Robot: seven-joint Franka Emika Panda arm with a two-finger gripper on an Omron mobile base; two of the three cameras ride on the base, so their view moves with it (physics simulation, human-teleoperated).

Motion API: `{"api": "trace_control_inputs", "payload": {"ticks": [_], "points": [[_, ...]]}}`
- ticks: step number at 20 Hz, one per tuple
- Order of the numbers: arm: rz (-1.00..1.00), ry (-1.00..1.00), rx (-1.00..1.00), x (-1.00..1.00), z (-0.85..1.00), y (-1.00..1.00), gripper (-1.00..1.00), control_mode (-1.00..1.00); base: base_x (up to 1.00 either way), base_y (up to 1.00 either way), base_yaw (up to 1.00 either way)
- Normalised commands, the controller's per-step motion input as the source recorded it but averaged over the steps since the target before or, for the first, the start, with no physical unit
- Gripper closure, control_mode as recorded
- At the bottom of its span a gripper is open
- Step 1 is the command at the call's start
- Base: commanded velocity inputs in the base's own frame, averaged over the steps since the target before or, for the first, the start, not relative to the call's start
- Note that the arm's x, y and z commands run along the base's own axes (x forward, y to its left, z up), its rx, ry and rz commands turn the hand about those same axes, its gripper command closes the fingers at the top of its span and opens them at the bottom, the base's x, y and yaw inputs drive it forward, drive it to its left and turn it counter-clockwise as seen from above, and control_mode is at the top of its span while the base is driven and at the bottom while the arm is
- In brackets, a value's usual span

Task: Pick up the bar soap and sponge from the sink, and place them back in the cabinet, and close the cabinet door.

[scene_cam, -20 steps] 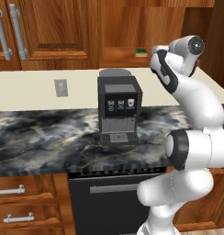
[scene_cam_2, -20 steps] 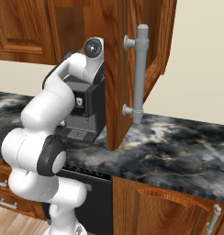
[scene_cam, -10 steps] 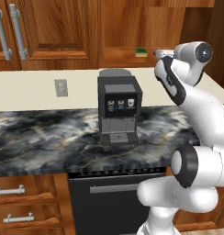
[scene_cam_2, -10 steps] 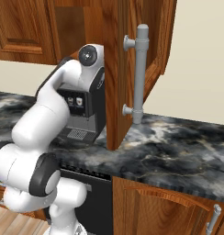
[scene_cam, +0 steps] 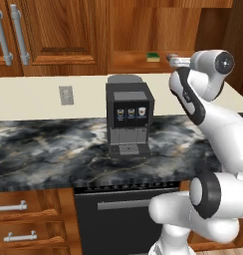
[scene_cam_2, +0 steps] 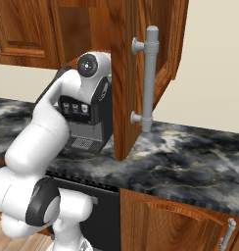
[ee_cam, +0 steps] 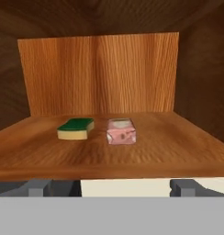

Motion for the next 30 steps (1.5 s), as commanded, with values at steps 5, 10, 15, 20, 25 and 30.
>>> {"api": "trace_control_inputs", "payload": {"ticks": [5,10,15,20,25,30], "points": [[-0.02,0.00,0.00,-0.24,0.08,0.06,-1.00,-1.00,0.00,0.00,0.00],[-0.05,0.00,0.00,-0.34,0.14,0.00,-1.00,-1.00,0.00,0.00,0.00],[-0.03,0.00,0.00,-0.41,0.10,0.03,-1.00,-1.00,0.00,0.00,0.00],[-0.01,0.00,0.00,-0.48,0.07,0.01,-1.00,-1.00,0.00,0.00,0.00],[0.00,0.00,0.00,-0.52,0.07,0.00,-1.00,-1.00,0.00,0.00,0.00],[0.00,0.00,0.00,-0.44,0.17,0.00,-1.00,-1.00,0.00,0.00,0.00]]}}
